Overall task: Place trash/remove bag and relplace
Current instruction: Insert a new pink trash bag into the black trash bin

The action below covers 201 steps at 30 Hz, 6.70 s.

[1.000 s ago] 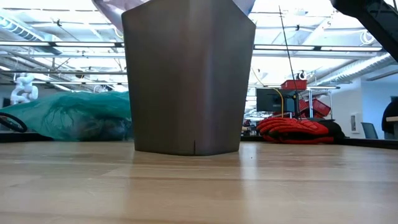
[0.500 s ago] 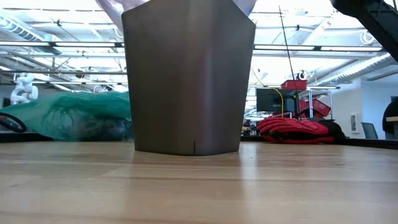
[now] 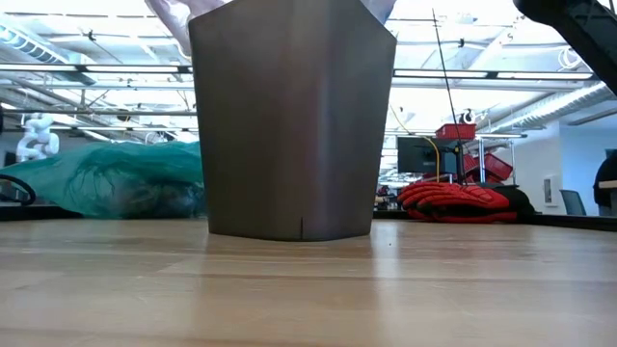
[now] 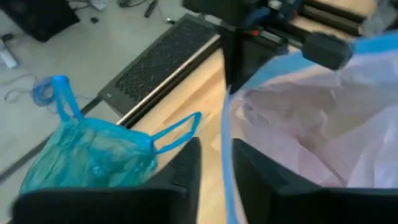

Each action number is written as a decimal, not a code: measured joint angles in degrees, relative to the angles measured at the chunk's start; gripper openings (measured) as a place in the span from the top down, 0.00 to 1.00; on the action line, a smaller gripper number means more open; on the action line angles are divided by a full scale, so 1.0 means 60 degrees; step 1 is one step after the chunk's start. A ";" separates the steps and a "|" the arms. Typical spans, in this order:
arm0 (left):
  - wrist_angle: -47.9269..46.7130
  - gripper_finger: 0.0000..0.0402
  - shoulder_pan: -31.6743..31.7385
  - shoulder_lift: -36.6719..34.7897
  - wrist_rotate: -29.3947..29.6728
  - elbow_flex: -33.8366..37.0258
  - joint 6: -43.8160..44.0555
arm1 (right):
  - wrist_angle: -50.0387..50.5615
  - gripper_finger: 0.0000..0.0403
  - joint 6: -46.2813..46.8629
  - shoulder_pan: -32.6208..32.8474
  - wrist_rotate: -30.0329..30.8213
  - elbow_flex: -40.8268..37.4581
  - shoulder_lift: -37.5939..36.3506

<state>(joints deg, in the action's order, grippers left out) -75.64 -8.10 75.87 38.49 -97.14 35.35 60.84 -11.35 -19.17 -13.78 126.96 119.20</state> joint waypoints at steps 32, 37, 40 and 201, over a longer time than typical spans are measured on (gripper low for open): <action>0.5593 1.00 -0.0483 0.0050 -0.3964 0.3151 -0.1970 | 0.0230 1.00 -0.0262 0.0023 0.0004 0.0000 -0.0004; 0.5943 1.00 -0.0469 0.0019 -0.4317 0.3144 -0.2702 | 0.0404 1.00 -0.0209 -0.0008 0.0050 0.0000 -0.0004; 0.5967 1.00 -0.0469 0.0023 -0.4731 0.3148 -0.2973 | 0.0412 1.00 -0.0208 -0.0020 0.0055 0.0000 -0.0004; 0.5159 1.00 0.2722 -0.0633 -0.7183 0.4998 -0.4469 | 0.1390 1.00 0.7570 0.8178 0.6338 0.0007 -0.1146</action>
<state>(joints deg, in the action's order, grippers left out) -44.69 8.23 72.07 -4.61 -67.16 8.54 69.18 34.06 29.90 24.25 127.00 112.32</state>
